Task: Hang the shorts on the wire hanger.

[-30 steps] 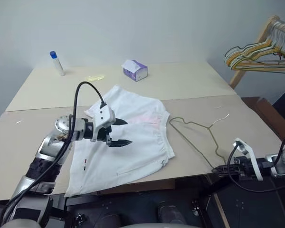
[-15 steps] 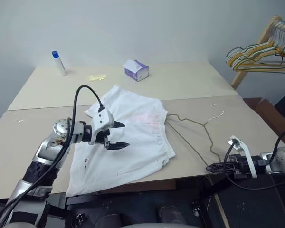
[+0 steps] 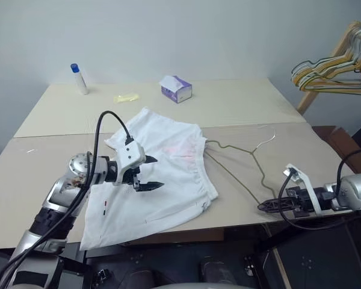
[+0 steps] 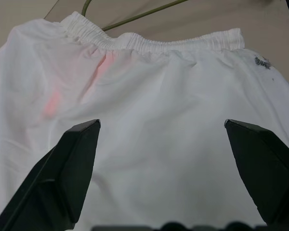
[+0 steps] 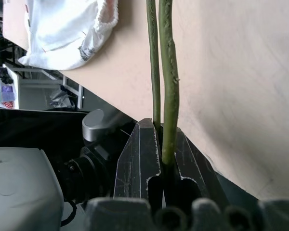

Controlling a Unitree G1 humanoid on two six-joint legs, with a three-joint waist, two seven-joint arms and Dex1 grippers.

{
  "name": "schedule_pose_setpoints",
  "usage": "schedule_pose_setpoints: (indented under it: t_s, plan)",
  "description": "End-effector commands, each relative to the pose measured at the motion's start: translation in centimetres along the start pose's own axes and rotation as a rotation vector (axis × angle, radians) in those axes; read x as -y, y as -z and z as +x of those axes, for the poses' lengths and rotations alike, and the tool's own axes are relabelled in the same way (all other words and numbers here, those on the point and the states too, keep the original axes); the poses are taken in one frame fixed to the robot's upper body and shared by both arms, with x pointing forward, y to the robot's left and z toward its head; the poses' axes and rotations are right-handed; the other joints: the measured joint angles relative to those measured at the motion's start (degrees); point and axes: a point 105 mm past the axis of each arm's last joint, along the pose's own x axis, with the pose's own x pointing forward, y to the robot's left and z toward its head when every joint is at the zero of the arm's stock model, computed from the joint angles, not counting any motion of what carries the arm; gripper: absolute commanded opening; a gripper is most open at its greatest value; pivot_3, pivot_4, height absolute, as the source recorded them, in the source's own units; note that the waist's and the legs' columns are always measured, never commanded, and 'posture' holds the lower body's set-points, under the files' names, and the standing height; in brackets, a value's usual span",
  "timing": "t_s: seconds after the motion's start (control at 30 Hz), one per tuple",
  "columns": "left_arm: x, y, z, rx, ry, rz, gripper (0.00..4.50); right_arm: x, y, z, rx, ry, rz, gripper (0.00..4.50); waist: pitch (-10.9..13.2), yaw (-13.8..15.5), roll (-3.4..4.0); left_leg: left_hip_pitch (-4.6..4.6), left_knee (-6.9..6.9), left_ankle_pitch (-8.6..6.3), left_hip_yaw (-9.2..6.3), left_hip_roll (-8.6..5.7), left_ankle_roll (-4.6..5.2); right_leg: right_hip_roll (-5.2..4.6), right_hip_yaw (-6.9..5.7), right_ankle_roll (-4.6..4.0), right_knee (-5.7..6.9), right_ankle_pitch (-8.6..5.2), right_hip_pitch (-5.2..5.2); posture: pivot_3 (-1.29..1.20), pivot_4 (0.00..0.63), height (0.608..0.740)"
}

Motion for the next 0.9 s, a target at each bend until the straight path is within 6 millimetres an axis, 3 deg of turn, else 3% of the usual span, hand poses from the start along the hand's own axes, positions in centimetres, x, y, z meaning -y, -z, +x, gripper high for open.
schedule_pose_setpoints:
  t_s: [0.03, 0.53, 0.77, 0.9]
  plan:
    - [0.1, -0.7, -0.2, 0.013, -0.013, 0.041, 4.47, -0.8, -0.5, -1.1, 0.005, -0.019, -0.043, 0.0, 0.0, 0.25, 0.01, 0.01, 0.0, 0.0, 0.0, 0.0, 0.0, 0.0, 0.0, 0.0, 0.01, 0.0, 0.0, -0.05, 0.0, 0.74]
    - [0.2, -0.7, 0.4, 0.011, -0.014, 0.047, 4.47, -0.3, 1.3, -1.2, -0.08, 0.003, -0.029, 0.0, -0.01, 1.14, 0.02, 0.01, 0.02, 0.0, 0.01, 0.0, 0.0, 0.0, -0.01, -0.01, 0.02, 0.0, 0.0, -0.06, 0.0, 0.74]
    - [0.2, -0.5, 0.4, 0.008, -0.017, 0.047, 4.47, -1.1, 0.2, -2.1, -0.022, -0.054, -0.032, 0.0, -0.01, 1.03, 0.02, 0.01, 0.03, 0.0, 0.01, 0.0, 0.0, 0.0, -0.01, -0.01, 0.02, 0.0, 0.0, -0.06, 0.0, 0.74]
    - [0.2, -0.5, 0.5, 0.007, -0.016, 0.049, 4.47, -1.1, -0.7, -1.6, -0.005, -0.062, -0.02, 0.0, -0.02, 0.94, 0.03, 0.02, 0.04, 0.0, 0.02, 0.0, 0.0, 0.0, 0.0, -0.01, 0.03, 0.0, 0.01, -0.06, 0.0, 0.74]
